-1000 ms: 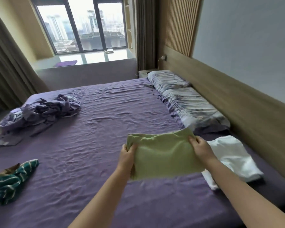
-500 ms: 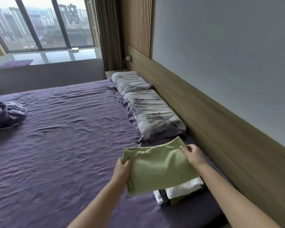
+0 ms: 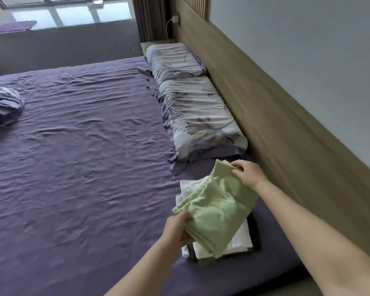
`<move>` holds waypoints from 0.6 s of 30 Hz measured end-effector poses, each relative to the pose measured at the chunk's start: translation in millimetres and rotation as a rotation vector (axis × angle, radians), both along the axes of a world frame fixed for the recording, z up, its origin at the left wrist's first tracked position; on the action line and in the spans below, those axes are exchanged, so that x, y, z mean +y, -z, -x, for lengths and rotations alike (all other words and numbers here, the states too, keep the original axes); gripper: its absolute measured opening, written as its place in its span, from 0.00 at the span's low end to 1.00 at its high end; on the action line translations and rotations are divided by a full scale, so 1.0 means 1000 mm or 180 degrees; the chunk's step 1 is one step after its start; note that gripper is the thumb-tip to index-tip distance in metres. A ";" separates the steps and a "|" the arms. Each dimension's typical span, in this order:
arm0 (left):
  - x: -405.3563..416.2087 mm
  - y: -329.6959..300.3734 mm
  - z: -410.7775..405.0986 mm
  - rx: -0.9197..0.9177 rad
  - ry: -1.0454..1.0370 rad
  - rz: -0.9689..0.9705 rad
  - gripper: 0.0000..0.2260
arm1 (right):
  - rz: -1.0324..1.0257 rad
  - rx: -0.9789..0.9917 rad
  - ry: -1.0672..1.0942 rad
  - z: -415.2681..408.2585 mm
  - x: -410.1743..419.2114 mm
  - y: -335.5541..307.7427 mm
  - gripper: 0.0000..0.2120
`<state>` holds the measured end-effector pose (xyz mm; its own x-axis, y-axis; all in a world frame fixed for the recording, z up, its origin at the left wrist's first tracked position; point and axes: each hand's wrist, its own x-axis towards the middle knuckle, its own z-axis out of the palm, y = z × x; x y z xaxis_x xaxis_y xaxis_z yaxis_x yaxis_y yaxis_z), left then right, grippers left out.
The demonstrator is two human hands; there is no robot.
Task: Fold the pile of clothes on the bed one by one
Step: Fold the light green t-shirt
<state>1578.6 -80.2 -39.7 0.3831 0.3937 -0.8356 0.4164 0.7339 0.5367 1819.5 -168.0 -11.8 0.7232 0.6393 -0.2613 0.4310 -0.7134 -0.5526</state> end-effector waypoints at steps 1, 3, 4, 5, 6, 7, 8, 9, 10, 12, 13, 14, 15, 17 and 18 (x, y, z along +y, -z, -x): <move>-0.002 0.002 -0.002 0.0016 -0.0053 0.0105 0.08 | 0.0019 0.0056 -0.0138 -0.004 0.009 0.003 0.14; -0.008 0.005 -0.004 0.0035 -0.0127 0.0290 0.08 | 0.0032 0.0144 -0.0431 -0.010 0.025 0.008 0.13; -0.012 0.006 -0.003 0.0056 -0.0159 0.0404 0.09 | 0.0036 0.0169 -0.0593 -0.013 0.032 0.011 0.13; -0.016 0.008 -0.003 0.0071 -0.0180 0.0543 0.11 | 0.0063 0.0192 -0.0750 -0.014 0.039 0.013 0.13; -0.021 0.010 -0.001 0.0065 -0.0183 0.0703 0.12 | 0.0094 0.0225 -0.0891 -0.016 0.045 0.016 0.13; -0.026 0.012 0.001 0.0021 -0.0172 0.0879 0.14 | 0.0118 0.0278 -0.1011 -0.016 0.050 0.018 0.13; -0.031 0.013 0.002 -0.0049 -0.0155 0.1062 0.15 | 0.0132 0.0309 -0.1116 -0.016 0.053 0.021 0.13; -0.035 0.016 0.002 -0.0106 -0.0114 0.1215 0.16 | 0.0136 0.0269 -0.1213 -0.015 0.057 0.024 0.13; -0.039 0.019 0.001 -0.0096 -0.0048 0.1324 0.16 | 0.0110 0.0133 -0.1289 -0.013 0.059 0.027 0.14; -0.045 0.022 -0.003 0.0135 0.0255 0.1322 0.13 | -0.0020 -0.0221 -0.1291 -0.006 0.060 0.035 0.15; -0.048 0.023 -0.004 0.0323 0.0513 0.1165 0.13 | -0.0097 -0.0338 -0.1225 -0.001 0.057 0.040 0.15; -0.050 0.026 -0.005 0.0543 0.0770 0.0901 0.13 | -0.0151 -0.0436 -0.1156 0.004 0.051 0.046 0.15; -0.050 0.028 -0.005 0.0764 0.0971 0.0501 0.14 | -0.0163 -0.0529 -0.1114 0.010 0.042 0.053 0.15; -0.046 0.035 -0.003 0.1208 0.1398 -0.0853 0.16 | -0.0059 -0.0719 -0.1113 0.022 0.020 0.067 0.17; -0.042 0.039 -0.001 0.1381 0.1756 -0.1709 0.17 | 0.0035 -0.0807 -0.1121 0.027 0.008 0.074 0.18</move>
